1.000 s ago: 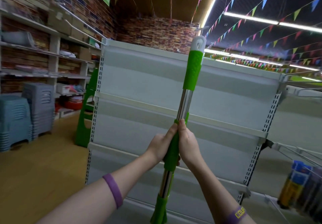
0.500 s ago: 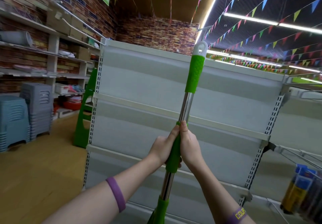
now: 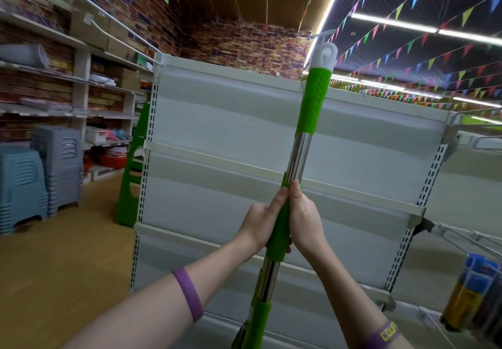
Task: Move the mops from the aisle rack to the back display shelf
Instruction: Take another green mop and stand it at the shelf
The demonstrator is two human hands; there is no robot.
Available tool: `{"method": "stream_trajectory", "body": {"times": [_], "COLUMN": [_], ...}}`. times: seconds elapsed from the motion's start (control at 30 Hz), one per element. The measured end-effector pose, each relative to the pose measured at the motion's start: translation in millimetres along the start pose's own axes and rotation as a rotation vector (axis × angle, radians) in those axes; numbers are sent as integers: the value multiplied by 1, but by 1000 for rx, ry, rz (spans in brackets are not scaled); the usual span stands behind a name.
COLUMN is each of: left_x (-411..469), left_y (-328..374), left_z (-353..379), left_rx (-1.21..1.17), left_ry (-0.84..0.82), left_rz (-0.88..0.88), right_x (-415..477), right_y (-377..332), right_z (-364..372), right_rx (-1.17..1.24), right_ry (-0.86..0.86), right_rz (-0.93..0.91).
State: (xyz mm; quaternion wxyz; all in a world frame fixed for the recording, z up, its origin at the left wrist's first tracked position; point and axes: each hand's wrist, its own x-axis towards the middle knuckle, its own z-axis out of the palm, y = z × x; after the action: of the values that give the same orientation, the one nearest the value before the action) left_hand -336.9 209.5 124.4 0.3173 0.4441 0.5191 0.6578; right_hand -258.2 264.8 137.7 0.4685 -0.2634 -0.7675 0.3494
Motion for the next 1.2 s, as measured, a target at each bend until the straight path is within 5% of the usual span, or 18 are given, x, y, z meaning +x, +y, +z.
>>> {"method": "stream_trajectory", "body": {"times": [0.57, 1.2], "left_x": [13, 63], "left_y": [-8, -26], "left_z": [2, 8], "left_rx": [38, -19], "left_ry": [-15, 88], "left_rz": [13, -218], "right_x": [7, 55], "right_y": [24, 36], "right_z": [4, -2], "right_rx": [3, 64], "right_ry": [88, -117], "right_rz": [-60, 242]}}
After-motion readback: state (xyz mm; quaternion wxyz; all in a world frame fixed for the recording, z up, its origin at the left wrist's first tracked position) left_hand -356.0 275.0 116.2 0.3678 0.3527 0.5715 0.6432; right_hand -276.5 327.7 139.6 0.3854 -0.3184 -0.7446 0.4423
